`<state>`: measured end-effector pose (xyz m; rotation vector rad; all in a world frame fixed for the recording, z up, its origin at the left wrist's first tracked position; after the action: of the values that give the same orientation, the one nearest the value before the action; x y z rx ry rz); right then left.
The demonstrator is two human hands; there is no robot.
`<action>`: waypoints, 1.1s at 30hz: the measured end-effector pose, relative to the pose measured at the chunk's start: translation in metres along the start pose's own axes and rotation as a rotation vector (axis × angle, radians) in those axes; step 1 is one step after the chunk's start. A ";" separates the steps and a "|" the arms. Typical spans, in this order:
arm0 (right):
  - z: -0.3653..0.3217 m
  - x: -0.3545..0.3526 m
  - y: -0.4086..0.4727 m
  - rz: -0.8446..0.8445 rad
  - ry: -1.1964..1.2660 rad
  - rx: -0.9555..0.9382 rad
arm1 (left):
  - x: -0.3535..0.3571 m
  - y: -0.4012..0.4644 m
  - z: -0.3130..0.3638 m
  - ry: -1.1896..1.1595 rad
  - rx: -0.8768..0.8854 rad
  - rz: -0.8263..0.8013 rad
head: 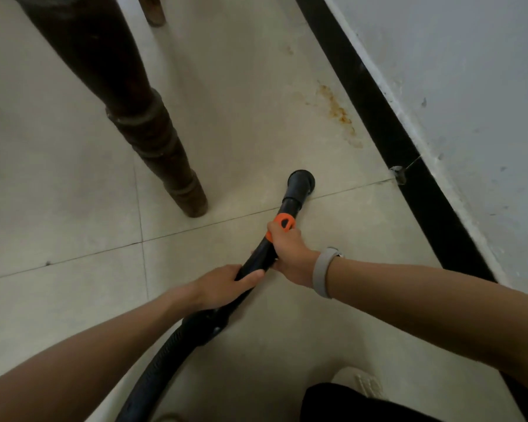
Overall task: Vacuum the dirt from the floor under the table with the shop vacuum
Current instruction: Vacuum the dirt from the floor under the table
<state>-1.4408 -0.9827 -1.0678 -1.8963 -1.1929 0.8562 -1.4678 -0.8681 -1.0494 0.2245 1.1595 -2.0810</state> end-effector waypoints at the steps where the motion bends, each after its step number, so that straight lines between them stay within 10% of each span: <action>1: 0.001 0.001 -0.004 0.000 -0.034 -0.010 | 0.001 -0.005 -0.002 -0.014 0.001 0.026; 15: 0.064 0.093 -0.091 0.000 -0.315 0.029 | -0.041 -0.139 -0.113 0.079 -0.276 0.165; 24: 0.162 0.176 -0.210 -0.281 -0.784 0.141 | 0.017 -0.303 -0.177 -0.662 -0.617 0.339; 33: 0.157 0.231 -0.394 -0.405 -0.836 0.024 | -0.026 -0.467 -0.173 -0.855 -0.769 0.611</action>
<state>-1.6638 -0.6125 -0.8520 -1.1939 -1.9468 1.4688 -1.7948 -0.5653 -0.8262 -0.5618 1.0522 -0.9087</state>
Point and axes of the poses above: each hand's wrist, its own y-axis towards the middle knuckle, its own x-axis out of the palm, z = x × y, the point moved 9 cm from there along y, towards the middle knuckle, and after that the axes turned 10 degrees about z, right-handed, at the moved point
